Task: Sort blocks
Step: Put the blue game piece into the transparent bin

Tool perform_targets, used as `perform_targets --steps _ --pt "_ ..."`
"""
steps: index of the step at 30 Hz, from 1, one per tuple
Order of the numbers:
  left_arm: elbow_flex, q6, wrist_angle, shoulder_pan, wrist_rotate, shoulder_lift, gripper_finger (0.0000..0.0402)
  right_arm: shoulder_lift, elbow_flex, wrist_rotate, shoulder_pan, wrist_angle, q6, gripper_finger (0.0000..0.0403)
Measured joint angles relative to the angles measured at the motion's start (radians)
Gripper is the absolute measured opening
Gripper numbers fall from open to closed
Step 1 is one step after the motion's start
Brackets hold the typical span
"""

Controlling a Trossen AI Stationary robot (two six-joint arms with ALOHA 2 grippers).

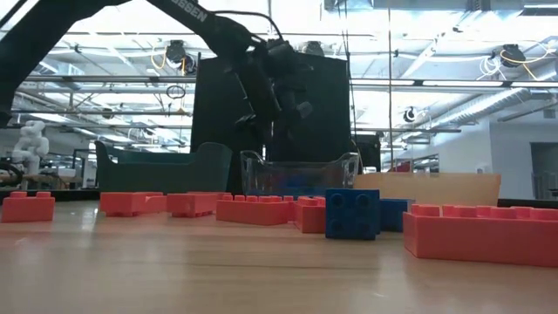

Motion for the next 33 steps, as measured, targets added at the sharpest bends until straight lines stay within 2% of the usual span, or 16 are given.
perform_targets --steps 4,7,11,14,17,23,25,28,33 --pt "0.033 0.019 -0.001 -0.002 0.016 -0.004 0.0283 0.0 0.0 0.0 0.0 0.001 0.0 0.0" --pt "0.058 0.045 -0.009 -0.014 0.144 -0.011 0.0285 0.0 0.0 0.0 0.0 0.002 0.0 0.0" --pt "0.096 0.211 0.001 -0.08 0.332 -0.054 0.0286 0.0 0.0 0.0 0.0 0.002 0.0 0.0" --pt "0.097 0.227 0.01 -0.156 0.355 -0.072 0.0287 0.0 0.0 -0.001 0.0 0.002 0.0 0.0" --pt "0.085 0.202 -0.005 -0.243 0.32 -0.072 0.0287 0.0 0.0 -0.001 0.0 0.002 0.0 0.0" --pt "0.05 0.152 -0.018 -0.403 -0.001 -0.012 0.0288 0.003 0.0 0.023 0.0 0.0 -0.002 0.0" --pt "0.05 0.149 0.008 -0.43 -0.076 0.013 0.0288 0.003 0.0 0.023 0.0 0.0 -0.002 0.0" --pt "0.052 0.126 0.031 -0.455 -0.12 0.058 0.0288 0.003 0.0 0.021 0.0 0.0 -0.001 0.0" --pt "0.051 0.063 0.06 -0.457 -0.119 0.142 0.0288 0.003 0.0 0.015 0.0 0.001 0.0 0.0"
